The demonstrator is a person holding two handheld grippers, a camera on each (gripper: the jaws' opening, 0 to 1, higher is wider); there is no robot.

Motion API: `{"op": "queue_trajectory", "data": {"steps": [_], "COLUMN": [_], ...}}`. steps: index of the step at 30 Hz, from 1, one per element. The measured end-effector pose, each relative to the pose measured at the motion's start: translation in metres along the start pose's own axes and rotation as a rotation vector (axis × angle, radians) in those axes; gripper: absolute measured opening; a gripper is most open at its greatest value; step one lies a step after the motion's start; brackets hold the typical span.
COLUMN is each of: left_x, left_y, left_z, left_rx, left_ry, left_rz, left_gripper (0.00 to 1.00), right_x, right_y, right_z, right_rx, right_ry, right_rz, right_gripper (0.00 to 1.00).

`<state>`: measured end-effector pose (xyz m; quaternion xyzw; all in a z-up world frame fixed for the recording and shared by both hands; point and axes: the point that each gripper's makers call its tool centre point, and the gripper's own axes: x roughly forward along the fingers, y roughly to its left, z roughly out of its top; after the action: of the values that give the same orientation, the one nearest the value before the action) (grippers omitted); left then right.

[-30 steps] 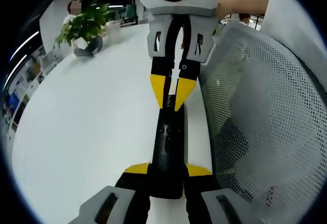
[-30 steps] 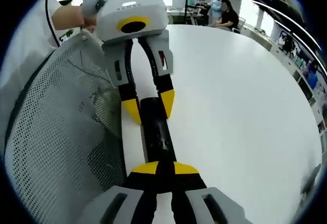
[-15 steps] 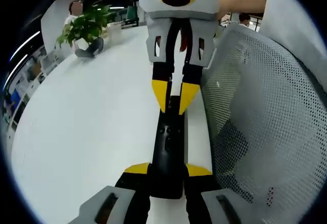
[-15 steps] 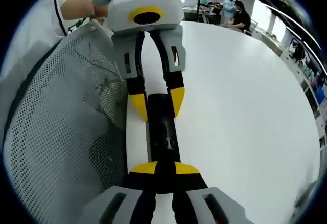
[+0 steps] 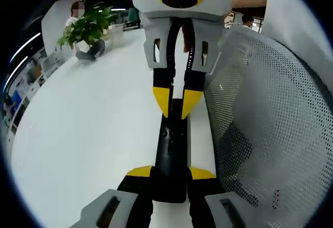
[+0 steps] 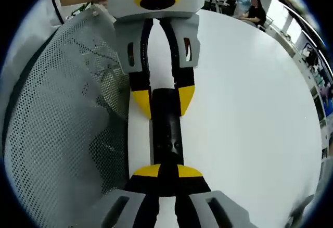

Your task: Press the specified remote control buttons in sequence, fully releasing each button before pressing the next.

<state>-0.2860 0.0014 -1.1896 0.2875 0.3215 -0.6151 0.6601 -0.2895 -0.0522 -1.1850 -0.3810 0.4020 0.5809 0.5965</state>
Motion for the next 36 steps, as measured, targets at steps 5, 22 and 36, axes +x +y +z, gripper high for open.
{"op": "queue_trajectory", "data": {"steps": [5,22,36], "left_x": [-0.0002,-0.0003,-0.0001], "left_y": [0.0000,0.0002,0.0001], "left_z": [0.0001,0.0000,0.0012], "left_rx": [-0.004,-0.007,-0.026], "left_ry": [-0.012,-0.033,-0.046], "left_rz": [0.004,0.002,0.019], "left_gripper": [0.24,0.24,0.24], "right_x": [-0.0026,0.0033,0.0025], "right_y": [-0.0007,0.0019,-0.0025], "right_z": [0.0015,0.0044,0.0054], "right_rx": [0.066,-0.216,0.007], "right_ry": [-0.171,-0.070,-0.081], "right_rz": [-0.035,0.049,-0.003], "right_gripper": [0.07,0.07,0.06]}}
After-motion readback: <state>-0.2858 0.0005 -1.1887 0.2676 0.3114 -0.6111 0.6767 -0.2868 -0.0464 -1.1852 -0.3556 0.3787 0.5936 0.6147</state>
